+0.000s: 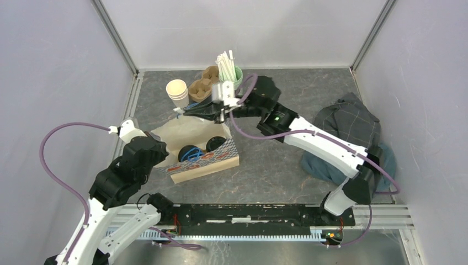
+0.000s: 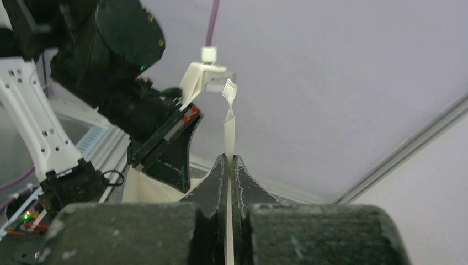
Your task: Pack the takeout coffee
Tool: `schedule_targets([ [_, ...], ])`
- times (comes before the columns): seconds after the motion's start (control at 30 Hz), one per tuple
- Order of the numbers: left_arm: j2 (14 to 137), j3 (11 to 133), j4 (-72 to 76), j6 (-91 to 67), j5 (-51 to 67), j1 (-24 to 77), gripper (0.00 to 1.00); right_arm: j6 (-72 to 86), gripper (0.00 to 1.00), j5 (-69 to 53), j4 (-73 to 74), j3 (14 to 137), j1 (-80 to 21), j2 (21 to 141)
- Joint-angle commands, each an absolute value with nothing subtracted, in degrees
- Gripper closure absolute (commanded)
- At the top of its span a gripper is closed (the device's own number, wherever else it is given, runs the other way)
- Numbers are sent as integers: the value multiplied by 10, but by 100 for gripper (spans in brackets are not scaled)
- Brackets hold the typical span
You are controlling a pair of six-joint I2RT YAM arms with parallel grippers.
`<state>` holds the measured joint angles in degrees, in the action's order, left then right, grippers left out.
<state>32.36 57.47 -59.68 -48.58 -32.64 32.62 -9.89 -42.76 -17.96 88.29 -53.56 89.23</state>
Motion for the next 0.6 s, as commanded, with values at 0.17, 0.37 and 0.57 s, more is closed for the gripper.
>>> schedule_targets([
  [0.17,348,607,-574,-492,-340,328,98,-256,100,-389,-3,941,-565,963],
  [0.37,349,604,-565,-487,-344,328,98,-256,100,-359,44,933,-570,958],
  [0.57,338,599,-567,-489,-342,328,98,-197,100,-349,11,1001,-574,932],
])
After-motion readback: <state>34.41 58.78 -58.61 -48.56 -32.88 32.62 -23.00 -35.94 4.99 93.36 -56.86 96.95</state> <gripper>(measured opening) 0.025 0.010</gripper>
